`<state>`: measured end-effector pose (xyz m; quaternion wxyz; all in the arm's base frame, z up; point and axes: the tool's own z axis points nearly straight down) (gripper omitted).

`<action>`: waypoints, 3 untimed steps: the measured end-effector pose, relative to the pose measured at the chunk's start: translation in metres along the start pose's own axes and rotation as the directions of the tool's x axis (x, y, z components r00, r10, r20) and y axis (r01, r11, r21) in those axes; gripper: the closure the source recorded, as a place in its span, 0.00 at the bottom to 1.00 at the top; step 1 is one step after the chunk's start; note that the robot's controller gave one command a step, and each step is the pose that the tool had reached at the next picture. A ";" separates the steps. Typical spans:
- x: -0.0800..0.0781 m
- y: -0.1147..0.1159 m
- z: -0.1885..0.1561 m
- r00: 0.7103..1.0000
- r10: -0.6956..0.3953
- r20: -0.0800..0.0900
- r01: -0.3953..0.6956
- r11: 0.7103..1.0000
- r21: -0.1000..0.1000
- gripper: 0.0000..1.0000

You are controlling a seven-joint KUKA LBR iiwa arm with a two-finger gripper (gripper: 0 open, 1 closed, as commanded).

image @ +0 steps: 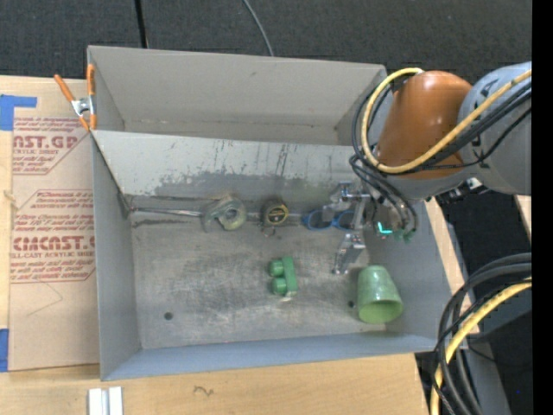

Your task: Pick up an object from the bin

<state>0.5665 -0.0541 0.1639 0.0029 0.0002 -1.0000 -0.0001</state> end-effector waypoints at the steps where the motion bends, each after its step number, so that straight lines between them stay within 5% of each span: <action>1: 0.045 0.072 0.092 0.949 -0.314 0.010 0.314 0.949 0.003 0.00; 2: 0.045 0.072 0.090 0.950 -0.314 0.008 0.313 0.950 0.003 1.00; 3: 0.048 0.108 -0.052 0.858 -0.514 0.013 0.514 0.858 0.006 1.00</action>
Offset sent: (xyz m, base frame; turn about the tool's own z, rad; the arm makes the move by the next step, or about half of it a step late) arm -0.0476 0.0714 -0.0937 -0.3193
